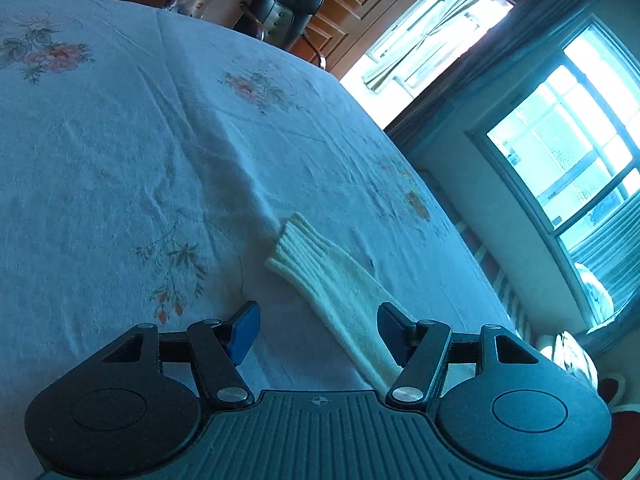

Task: Fold small clothes
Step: 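Grasp the sleeve cuff with the left gripper and lift it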

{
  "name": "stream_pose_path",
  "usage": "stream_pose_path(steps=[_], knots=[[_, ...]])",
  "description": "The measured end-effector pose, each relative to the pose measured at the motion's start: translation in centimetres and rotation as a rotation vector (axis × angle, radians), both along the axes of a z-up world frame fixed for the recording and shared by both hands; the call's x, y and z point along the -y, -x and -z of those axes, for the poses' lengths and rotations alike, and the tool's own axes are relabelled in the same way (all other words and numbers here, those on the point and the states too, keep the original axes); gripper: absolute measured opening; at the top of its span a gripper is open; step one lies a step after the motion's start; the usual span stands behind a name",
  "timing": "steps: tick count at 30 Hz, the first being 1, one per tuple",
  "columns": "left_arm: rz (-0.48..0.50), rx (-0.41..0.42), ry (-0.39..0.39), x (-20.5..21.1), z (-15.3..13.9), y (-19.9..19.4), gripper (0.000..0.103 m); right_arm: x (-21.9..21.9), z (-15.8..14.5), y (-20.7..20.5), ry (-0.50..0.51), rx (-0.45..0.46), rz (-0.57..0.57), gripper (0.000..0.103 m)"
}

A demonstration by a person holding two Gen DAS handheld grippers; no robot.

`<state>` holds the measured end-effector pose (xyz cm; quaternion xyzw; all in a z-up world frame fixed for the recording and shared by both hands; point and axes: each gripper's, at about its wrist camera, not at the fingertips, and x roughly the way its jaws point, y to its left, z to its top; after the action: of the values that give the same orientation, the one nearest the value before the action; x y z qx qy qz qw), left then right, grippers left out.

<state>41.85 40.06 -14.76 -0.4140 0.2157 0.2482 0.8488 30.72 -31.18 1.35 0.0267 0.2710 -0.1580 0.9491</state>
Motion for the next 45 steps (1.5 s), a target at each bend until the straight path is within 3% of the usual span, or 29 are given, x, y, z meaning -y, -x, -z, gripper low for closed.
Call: stream_pose_path(steps=[4,6,7,8,13,18,23,27,31,33,36,39,45], knots=[[0.031,0.046,0.063,-2.3,1.0,-2.8,0.064,0.1,0.4,-0.4,-0.056,-0.020,0.060,0.102],[0.067,0.034,0.071,-2.4,1.4,-4.1,0.042,0.2,0.3,0.0,-0.098,-0.022,0.105,0.102],[0.081,0.019,0.087,-2.5,1.8,-4.7,0.016,0.2,0.3,0.2,-0.114,-0.021,0.127,0.102],[0.083,0.000,0.096,-2.6,2.2,-5.1,0.005,0.1,0.3,0.3,-0.132,-0.022,0.150,0.102],[0.058,0.050,0.115,-2.9,2.5,-5.5,0.003,-0.5,-0.5,0.9,-0.187,-0.010,0.221,0.103],[0.123,0.209,-0.029,1.0,-3.2,-8.2,0.003,0.2,-2.2,2.7,-0.165,0.030,0.259,0.103],[0.374,0.316,-0.163,11.1,-10.1,-15.1,0.003,3.9,-2.4,4.1,-0.161,0.039,0.332,0.103],[0.619,0.349,-0.246,24.2,-13.0,-20.3,0.003,7.4,-1.8,4.5,-0.154,0.032,0.357,0.103],[0.803,0.316,-0.292,37.4,-12.5,-23.6,0.003,11.1,-1.0,4.8,-0.138,0.011,0.361,0.103],[0.888,0.259,-0.327,44.2,-11.4,-24.3,0.003,13.1,-0.6,5.0,-0.141,0.006,0.369,0.103],[0.988,0.161,-0.359,50.8,-8.6,-25.6,0.003,16.5,0.4,5.4,-0.165,-0.006,0.397,0.103],[1.042,0.114,-0.415,54.6,-7.6,-25.9,0.003,19.4,1.4,6.1,-0.182,-0.017,0.436,0.103],[1.119,0.119,-0.475,58.2,-6.9,-21.3,0.003,22.4,3.1,8.1,-0.196,-0.039,0.481,0.103]])
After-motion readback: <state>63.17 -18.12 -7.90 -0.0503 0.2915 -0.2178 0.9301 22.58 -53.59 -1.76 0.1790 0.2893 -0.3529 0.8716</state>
